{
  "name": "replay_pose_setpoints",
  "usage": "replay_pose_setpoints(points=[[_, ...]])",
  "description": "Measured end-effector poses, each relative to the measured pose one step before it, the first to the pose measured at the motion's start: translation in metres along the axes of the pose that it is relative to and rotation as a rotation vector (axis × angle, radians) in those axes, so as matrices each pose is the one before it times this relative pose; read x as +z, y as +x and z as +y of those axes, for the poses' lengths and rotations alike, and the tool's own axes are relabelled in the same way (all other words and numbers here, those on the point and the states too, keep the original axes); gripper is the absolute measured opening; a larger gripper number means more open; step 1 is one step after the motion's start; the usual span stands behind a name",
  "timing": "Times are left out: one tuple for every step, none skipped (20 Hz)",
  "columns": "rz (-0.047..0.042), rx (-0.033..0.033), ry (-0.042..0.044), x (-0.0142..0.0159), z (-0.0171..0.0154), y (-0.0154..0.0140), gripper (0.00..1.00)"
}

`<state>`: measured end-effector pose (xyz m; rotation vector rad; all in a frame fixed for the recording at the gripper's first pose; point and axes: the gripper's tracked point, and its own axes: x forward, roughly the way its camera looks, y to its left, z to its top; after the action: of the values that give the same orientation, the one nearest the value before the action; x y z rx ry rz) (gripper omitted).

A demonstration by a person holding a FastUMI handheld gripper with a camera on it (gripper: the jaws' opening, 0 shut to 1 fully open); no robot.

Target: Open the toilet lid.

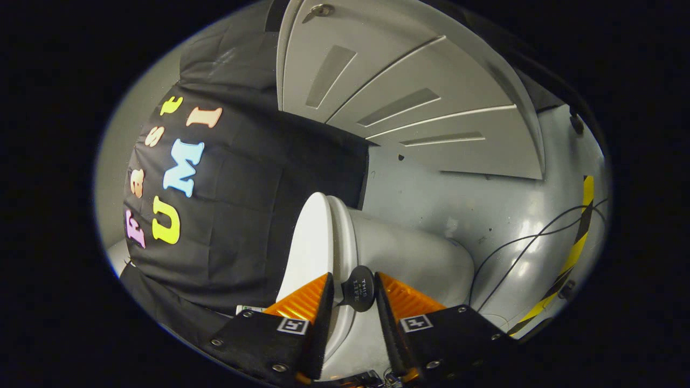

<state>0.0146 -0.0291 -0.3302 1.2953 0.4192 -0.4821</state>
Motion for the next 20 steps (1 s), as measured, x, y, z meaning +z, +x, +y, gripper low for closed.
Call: replay_pose_setpoints(points=[[0.00067, -0.00202, 0.00571, 0.00097, -0.00196, 0.00105, 0.40], [0.00333, -0.00542, 0.00421, 0.00056, -0.00228, 0.00054, 0.33], [0.00996, -0.00246, 0.00651, -0.00156, -0.00150, 0.00120, 0.29], [0.00510, -0.00325, 0.01133, 0.00077, -0.00079, -0.00084, 0.18], [0.00431, 0.00498, 0.01291, 0.00063, 0.00176, 0.00072, 0.17], [-0.00038, 0.00328, 0.00886, 0.00259, 0.00201, -0.00271, 0.11], [-0.00355, 0.00170, 0.00066, -0.00007, 0.00249, 0.00103, 0.08], [-0.00023, -0.00936, -0.00190, 0.00028, 0.00070, -0.00114, 0.02], [0.00178, -0.01092, -0.00424, 0.00028, 0.00139, -0.00073, 0.00], [0.00127, -0.00982, -0.01259, 0.00111, 0.00190, -0.00067, 0.00], [-0.00091, -0.00671, -0.01459, 0.00029, 0.00370, -0.00149, 0.00], [0.00202, -0.00331, -0.01773, 0.00196, 0.00421, -0.00110, 0.00], [-0.00310, -0.00276, -0.01337, 0.00121, 0.00396, -0.00156, 0.00], [0.00340, -0.00062, -0.00205, 0.00173, 0.00469, -0.00248, 0.00], [0.00129, 0.00154, 0.00657, 0.00126, 0.00500, -0.00144, 0.00], [0.00053, 0.00160, -0.00443, 0.00183, 0.00571, -0.00176, 0.00], [-0.00115, 0.00154, -0.01143, 0.00061, 0.00558, -0.00269, 0.00], [0.00171, 0.00165, -0.01069, 0.00103, 0.00528, -0.00181, 0.00], [-0.00266, 0.00482, -0.01153, 0.00135, 0.00689, -0.00281, 0.00], [-0.00497, 0.00572, -0.01348, 0.00167, 0.00717, -0.00292, 0.00]])
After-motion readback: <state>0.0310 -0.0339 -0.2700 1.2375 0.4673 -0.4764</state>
